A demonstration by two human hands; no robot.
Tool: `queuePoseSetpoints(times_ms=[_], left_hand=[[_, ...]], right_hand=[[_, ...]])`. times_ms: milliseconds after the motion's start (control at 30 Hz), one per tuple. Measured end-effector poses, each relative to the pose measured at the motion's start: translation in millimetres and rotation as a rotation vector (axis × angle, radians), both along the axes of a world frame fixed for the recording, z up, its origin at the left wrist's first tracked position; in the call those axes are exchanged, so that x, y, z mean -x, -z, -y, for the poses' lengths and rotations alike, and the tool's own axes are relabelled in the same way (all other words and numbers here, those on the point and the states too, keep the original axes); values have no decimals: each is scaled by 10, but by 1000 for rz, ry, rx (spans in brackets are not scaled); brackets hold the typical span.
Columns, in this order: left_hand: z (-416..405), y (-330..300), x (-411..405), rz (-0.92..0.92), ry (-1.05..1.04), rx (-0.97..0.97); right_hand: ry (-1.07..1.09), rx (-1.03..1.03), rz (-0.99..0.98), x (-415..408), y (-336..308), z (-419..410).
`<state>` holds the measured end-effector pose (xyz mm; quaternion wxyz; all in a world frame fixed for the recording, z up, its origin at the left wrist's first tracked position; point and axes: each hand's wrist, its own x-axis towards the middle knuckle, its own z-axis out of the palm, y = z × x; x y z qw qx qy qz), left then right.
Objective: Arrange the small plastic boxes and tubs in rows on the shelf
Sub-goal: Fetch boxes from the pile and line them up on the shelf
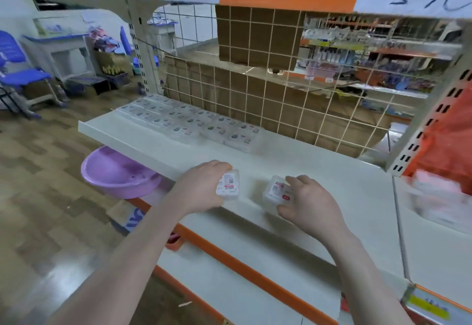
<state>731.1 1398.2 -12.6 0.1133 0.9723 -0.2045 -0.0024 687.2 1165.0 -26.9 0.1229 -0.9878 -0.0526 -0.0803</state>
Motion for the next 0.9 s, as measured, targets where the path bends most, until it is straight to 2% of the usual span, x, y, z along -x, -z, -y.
queuePoseSetpoints(times_ms=[367,567,900], left_hand=[[-382,-100,-1169,-34,17,-78],[-445,-48,-1572,-39,100,-120],[-551,88,-2007,-33,298,-166]], right_hand=[[-2,-12,-29,-1153,-65,-567],[37,-23,-37,-1365,-57,-730],[234,-9,-35,-1353,-5,-1011]])
